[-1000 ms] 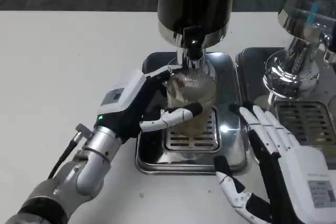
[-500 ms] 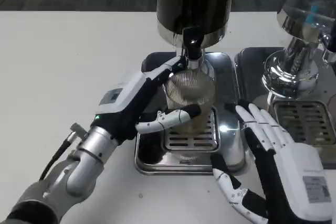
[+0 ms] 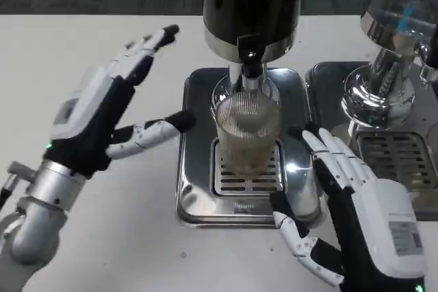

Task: Grasp the cup under the faucet to collect the drink, then remove the cup.

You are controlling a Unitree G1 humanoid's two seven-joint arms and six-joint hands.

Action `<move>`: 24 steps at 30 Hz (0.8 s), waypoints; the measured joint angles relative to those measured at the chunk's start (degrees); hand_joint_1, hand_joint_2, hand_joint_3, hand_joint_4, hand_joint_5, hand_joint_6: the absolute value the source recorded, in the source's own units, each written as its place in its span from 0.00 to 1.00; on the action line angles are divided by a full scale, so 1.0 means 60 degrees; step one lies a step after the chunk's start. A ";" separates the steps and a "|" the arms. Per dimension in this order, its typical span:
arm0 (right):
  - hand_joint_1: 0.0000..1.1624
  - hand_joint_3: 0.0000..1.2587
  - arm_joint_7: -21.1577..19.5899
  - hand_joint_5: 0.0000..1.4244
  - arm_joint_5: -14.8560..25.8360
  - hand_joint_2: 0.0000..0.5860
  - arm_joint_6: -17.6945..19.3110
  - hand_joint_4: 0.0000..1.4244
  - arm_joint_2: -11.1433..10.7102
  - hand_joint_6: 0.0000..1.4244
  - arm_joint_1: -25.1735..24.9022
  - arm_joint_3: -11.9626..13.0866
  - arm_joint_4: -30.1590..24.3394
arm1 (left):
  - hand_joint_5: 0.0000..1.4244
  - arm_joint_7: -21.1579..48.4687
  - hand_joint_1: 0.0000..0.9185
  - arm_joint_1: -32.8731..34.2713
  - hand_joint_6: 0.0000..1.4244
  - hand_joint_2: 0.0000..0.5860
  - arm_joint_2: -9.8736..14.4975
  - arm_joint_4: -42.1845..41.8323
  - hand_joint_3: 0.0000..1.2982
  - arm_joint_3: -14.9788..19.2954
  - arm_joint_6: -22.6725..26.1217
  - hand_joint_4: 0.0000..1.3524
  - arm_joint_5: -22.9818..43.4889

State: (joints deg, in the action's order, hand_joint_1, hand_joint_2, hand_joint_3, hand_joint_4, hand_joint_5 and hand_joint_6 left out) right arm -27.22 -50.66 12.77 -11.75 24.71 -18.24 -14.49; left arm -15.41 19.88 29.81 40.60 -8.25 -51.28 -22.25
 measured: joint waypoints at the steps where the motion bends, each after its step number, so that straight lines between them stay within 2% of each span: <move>1: 0.33 0.14 -0.0018 0.09 0.0027 0.72 0.0007 0.07 -0.0003 0.14 -0.0026 -0.0004 0.0077 | 0.00 0.0216 0.00 -0.0052 0.01 0.16 0.0134 -0.0226 0.07 0.0218 -0.0023 0.01 0.0369; 4: 0.33 0.14 -0.0031 0.09 0.0067 0.72 0.0018 0.07 -0.0007 0.14 -0.0083 -0.0014 0.0147 | 0.04 0.1050 0.00 -0.0049 0.03 0.15 0.0451 -0.0774 0.12 0.0759 -0.0193 0.06 0.1616; 9: 0.33 0.14 -0.0134 0.09 0.0080 0.72 0.0080 0.07 0.0015 0.14 -0.0302 -0.0039 0.0195 | 0.11 0.3884 0.00 0.0233 0.08 0.15 0.0529 -0.1219 0.17 0.1016 -0.0072 0.13 0.4612; 11: 0.33 0.14 -0.0166 0.09 0.0082 0.72 0.0081 0.07 0.0037 0.14 -0.0332 -0.0050 0.0288 | 0.13 0.5764 0.00 0.0650 0.10 0.14 0.0520 -0.1411 0.18 0.1204 0.0588 0.14 0.6293; 13: 0.33 0.14 -0.0193 0.09 0.0082 0.72 0.0082 0.07 0.0057 0.14 -0.0344 -0.0057 0.0396 | 0.15 0.6942 0.00 0.0982 0.11 0.14 0.0501 -0.1487 0.19 0.1336 0.1180 0.16 0.7235; 15: 0.33 0.14 -0.0267 0.09 0.0081 0.72 0.0082 0.07 0.0086 0.14 -0.0368 -0.0075 0.0511 | 0.16 0.8565 0.00 0.1381 0.11 0.14 0.0428 -0.1508 0.19 0.1548 0.2266 0.17 0.8309; 19: 0.33 0.14 -0.0469 0.09 0.0080 0.72 0.0082 0.07 0.0199 0.14 -0.0421 -0.0135 0.0590 | 0.16 1.0650 0.00 0.2023 0.11 0.13 0.0144 -0.1487 0.16 0.1891 0.3952 0.16 0.9229; 24: 0.33 0.14 -0.0632 0.09 0.0082 0.72 0.0082 0.07 0.0304 0.14 -0.0452 -0.0174 0.0739 | 0.15 1.2072 0.00 0.2633 0.10 0.11 -0.0209 -0.1113 0.15 0.2065 0.6020 0.14 0.9451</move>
State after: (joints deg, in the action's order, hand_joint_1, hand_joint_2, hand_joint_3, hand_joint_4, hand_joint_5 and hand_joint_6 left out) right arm -31.02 -50.17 13.26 -9.92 22.00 -19.28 -10.05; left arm 57.03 35.68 28.55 33.92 4.14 -15.16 34.45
